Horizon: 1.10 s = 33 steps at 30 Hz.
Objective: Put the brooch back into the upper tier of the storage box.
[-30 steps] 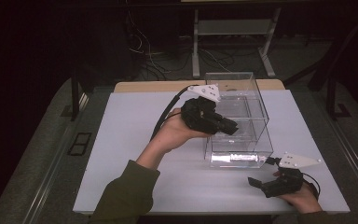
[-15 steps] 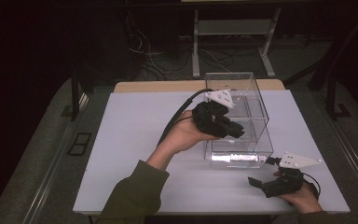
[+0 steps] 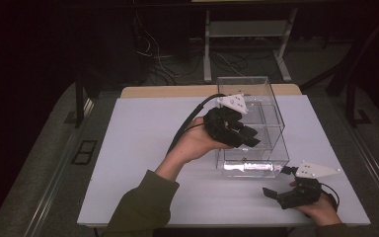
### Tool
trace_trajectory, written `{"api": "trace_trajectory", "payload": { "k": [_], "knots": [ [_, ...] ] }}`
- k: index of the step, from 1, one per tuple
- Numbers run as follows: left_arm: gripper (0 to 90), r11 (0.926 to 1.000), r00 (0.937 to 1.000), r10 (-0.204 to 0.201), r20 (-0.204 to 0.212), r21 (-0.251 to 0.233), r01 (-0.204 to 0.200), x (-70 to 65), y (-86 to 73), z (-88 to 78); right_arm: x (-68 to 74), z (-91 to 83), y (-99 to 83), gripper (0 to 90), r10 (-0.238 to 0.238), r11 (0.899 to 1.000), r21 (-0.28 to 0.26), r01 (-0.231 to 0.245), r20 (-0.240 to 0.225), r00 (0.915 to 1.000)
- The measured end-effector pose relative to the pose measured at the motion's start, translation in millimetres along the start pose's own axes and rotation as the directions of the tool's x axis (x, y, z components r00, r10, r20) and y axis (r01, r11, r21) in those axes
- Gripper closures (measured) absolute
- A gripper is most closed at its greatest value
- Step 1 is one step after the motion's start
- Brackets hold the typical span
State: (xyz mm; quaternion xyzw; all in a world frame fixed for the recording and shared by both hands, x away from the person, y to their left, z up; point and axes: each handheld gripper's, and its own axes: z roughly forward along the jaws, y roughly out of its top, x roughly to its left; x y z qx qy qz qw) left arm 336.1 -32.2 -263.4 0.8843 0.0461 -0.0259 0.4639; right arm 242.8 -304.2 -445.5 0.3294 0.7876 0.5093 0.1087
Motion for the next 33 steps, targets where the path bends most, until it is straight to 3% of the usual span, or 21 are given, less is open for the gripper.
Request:
{"api": "trace_trajectory", "payload": {
  "k": [11, 18, 20, 22, 23, 24, 33],
  "knots": [
    [55.2, 0.9978, 0.9999, -0.002, 0.014, -0.066, 0.002, -0.5, -3.7, -23.0, -0.3, 0.1, -0.2, 0.9, 0.000, 1.000, 0.001, 0.000, 0.001, 1.0000],
    [49.6, 0.9965, 1.0000, -0.008, 0.005, -0.084, 0.008, -0.4, -11.3, -36.7, -0.7, 0.0, -0.8, 0.9, 0.005, 1.000, -0.002, -0.005, 0.003, 1.0000],
    [47.8, 0.9944, 0.9996, -0.029, -0.002, -0.102, 0.028, -1.8, -14.4, -40.6, -0.8, -0.1, -1.0, 0.9, 0.010, 1.000, -0.002, -0.010, 0.003, 0.9999],
    [46.3, 0.9946, 0.9997, -0.025, -0.010, -0.101, 0.023, -1.2, -17.7, -46.2, -1.1, -0.1, -1.2, 0.9, 0.012, 1.000, -0.001, -0.012, 0.002, 0.9999],
    [46.3, 0.9911, 0.9987, -0.048, -0.019, -0.125, 0.045, -2.7, -19.4, -47.3, -1.1, -0.1, -1.2, 0.9, 0.012, 1.000, -0.001, -0.012, 0.002, 0.9999],
    [45.0, 0.9935, 0.9993, -0.029, -0.022, -0.111, 0.027, -1.4, -21.4, -51.3, -1.5, -0.2, -1.3, 0.9, 0.016, 1.000, -0.002, -0.016, 0.001, 0.9999],
    [38.7, 0.9894, 0.9952, -0.066, -0.071, -0.134, 0.056, -2.3, -39.3, -73.1, -1.7, -0.2, -1.3, 0.9, 0.016, 1.000, -0.001, -0.016, 0.000, 0.9999]
  ]
}}
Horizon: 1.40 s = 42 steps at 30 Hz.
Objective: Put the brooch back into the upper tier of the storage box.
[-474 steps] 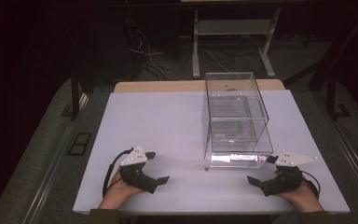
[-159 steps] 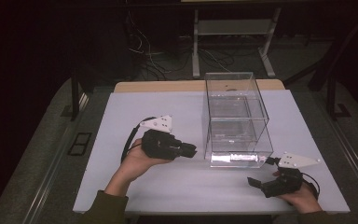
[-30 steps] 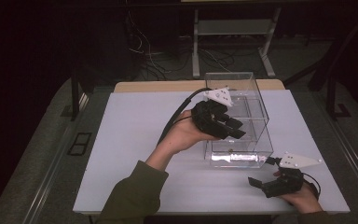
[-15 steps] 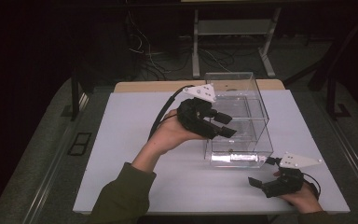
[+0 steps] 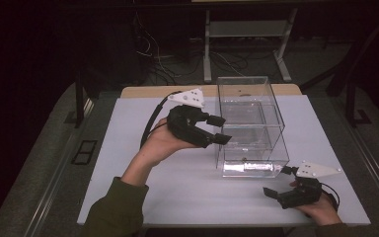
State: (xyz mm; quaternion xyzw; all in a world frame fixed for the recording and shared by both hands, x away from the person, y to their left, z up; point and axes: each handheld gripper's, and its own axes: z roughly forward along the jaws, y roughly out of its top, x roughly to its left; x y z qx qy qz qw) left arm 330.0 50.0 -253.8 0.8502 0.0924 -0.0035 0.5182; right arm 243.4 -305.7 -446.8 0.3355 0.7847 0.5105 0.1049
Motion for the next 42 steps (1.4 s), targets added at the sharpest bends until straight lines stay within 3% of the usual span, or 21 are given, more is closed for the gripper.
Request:
{"api": "trace_trajectory", "payload": {
  "k": [8, 9, 18, 27, 32, 42],
  "knots": [
    [31.8, 0.9999, 0.9981, -0.007, -0.062, -0.011, 0.006, -0.7, -17.5, -13.0, 0.7, 0.3, -0.2, 0.9, -0.007, 1.000, 0.004, 0.007, 0.003, 1.0000],
    [31.1, 0.9992, 0.9972, -0.025, -0.070, -0.031, 0.023, -1.6, -20.2, -13.2, 0.7, 0.4, -0.2, 0.9, -0.007, 1.000, 0.004, 0.007, 0.003, 1.0000],
    [24.6, 0.9994, 0.9911, -0.029, -0.130, -0.023, 0.026, -0.4, -44.0, -24.1, 0.7, 0.6, -0.4, 0.9, -0.007, 1.000, 0.007, 0.007, 0.004, 1.0000],
    [16.0, 0.9982, 0.9775, -0.047, -0.206, -0.046, 0.038, -4.4, -67.7, -28.3, 0.7, 0.6, -0.4, 0.9, -0.007, 1.000, 0.006, 0.007, 0.004, 1.0000],
    [12.7, 0.9974, 0.9718, -0.058, -0.229, -0.055, 0.047, -6.0, -83.1, -27.6, 0.7, 0.3, -0.2, 0.9, -0.010, 1.000, 0.007, 0.010, 0.005, 0.9999],
    [0.6, 0.9929, 0.9532, -0.103, -0.284, -0.087, 0.081, -5.8, -111.7, -26.1, 0.7, 0.1, 0.1, 0.9, -0.010, 1.000, 0.008, 0.010, 0.005, 0.9999]
  ]
}}
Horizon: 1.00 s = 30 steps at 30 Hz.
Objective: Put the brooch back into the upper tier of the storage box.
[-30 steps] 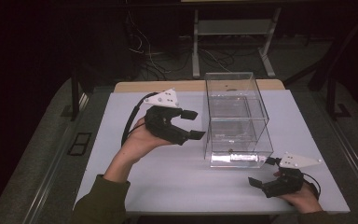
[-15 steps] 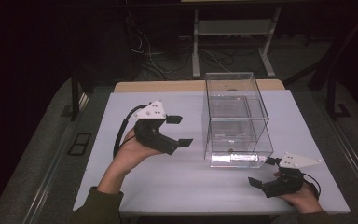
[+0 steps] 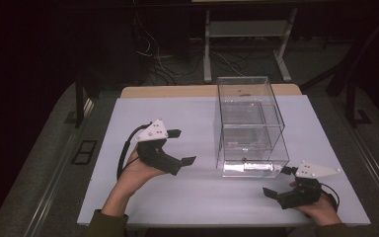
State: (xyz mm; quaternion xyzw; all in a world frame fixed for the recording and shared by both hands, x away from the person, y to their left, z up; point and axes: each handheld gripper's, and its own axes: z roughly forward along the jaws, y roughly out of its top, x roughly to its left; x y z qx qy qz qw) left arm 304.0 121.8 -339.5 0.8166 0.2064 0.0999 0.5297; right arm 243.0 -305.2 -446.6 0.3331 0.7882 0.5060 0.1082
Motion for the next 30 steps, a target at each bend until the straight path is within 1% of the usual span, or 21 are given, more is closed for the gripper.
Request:
{"api": "trace_trajectory", "payload": {
  "k": [1, 5, 8, 13, 17, 22, 24, 30],
  "knots": [
    [0.0, 1.0000, 1.0000, -0.003, -0.001, -0.002, 0.003, 0.4, -2.7, -0.2, -0.6, 0.0, -0.1, 0.9, -0.007, 1.000, -0.004, 0.007, 0.003, 1.0000],
    [0.0, 0.9998, 0.9999, -0.013, -0.009, -0.017, 0.013, 1.3, -14.8, -1.9, -0.2, -0.6, -0.4, 0.9, 0.002, 1.000, -0.001, -0.002, 0.002, 1.0000],
    [0.0, 0.9997, 0.9997, -0.023, -0.011, -0.011, 0.023, 2.1, -24.0, -2.6, 0.0, -0.4, -0.3, 0.9, 0.001, 1.000, 0.000, -0.001, 0.001, 1.0000],
    [0.0, 0.9991, 0.9988, -0.041, -0.025, -0.004, 0.041, 2.0, -38.4, -5.1, -0.2, -1.0, -0.2, 0.9, -0.001, 1.000, -0.002, 0.001, 0.001, 1.0000],
    [0.0, 0.9992, 0.9990, -0.040, -0.022, 0.002, 0.040, 1.8, -49.4, -6.2, -0.2, -1.3, -0.3, 0.9, -0.002, 1.000, -0.002, 0.002, 0.001, 1.0000],
    [0.0, 0.9990, 0.9989, -0.044, -0.018, -0.004, 0.044, 1.4, -61.5, -8.1, -0.2, -2.0, -0.2, 0.9, 0.002, 1.000, -0.006, -0.002, 0.003, 1.0000],
    [0.0, 0.9990, 0.9990, -0.042, -0.017, -0.016, 0.042, 1.2, -65.7, -10.0, 0.0, -2.4, -0.3, 0.9, 0.002, 1.000, -0.006, -0.002, 0.003, 1.0000],
    [0.0, 0.9983, 0.9982, -0.055, -0.022, -0.019, 0.055, 0.8, -77.9, -15.2, -0.2, -3.3, -0.1, 0.9, -0.003, 1.000, -0.011, 0.003, 0.007, 1.0000]
  ]
}}
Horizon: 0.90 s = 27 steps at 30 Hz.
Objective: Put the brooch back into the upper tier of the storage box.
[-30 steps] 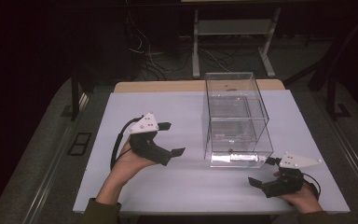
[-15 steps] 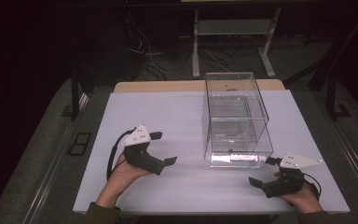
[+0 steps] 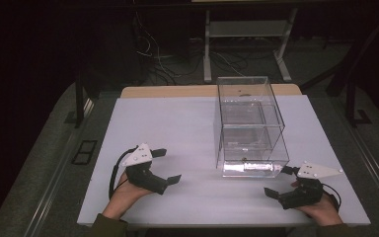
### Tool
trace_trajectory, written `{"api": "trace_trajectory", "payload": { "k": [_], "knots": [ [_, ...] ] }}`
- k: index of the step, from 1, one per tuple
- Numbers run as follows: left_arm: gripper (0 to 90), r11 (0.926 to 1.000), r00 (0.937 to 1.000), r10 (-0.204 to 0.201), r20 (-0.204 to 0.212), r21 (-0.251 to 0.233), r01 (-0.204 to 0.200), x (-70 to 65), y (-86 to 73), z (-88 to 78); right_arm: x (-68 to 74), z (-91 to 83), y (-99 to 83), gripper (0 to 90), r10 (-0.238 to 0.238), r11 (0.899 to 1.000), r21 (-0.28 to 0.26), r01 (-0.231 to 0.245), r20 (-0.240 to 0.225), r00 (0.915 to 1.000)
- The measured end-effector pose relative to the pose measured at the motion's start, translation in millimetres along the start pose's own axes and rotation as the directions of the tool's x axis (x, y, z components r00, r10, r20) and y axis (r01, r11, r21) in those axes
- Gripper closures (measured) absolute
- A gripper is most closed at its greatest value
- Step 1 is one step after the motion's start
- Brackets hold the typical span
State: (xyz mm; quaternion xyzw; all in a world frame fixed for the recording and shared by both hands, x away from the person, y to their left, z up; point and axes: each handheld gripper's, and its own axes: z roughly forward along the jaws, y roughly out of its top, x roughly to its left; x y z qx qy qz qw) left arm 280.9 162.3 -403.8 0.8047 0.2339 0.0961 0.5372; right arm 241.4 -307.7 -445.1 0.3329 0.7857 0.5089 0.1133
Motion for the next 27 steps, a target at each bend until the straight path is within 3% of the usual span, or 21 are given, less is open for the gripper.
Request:
{"api": "trace_trajectory", "payload": {
  "k": [12, 18, 27],
  "knots": [
    [0.0, 0.9996, 0.9993, -0.022, -0.031, 0.018, 0.023, -1.9, -27.3, -5.9, -0.2, -0.2, -0.3, 0.9, -0.001, 1.000, 0.002, 0.001, 0.000, 1.0000],
    [0.0, 0.9981, 0.9988, -0.047, -0.017, 0.039, 0.048, -2.6, -42.7, -5.2, 0.7, 0.2, 0.1, 0.9, -0.003, 1.000, 0.006, 0.003, -0.003, 1.0000],
    [0.0, 0.9982, 0.9986, -0.050, -0.018, 0.034, 0.051, -1.7, -41.8, -5.3, 1.1, 0.2, -0.2, 0.9, -0.010, 1.000, 0.010, 0.010, -0.004, 0.9999]
  ]
}}
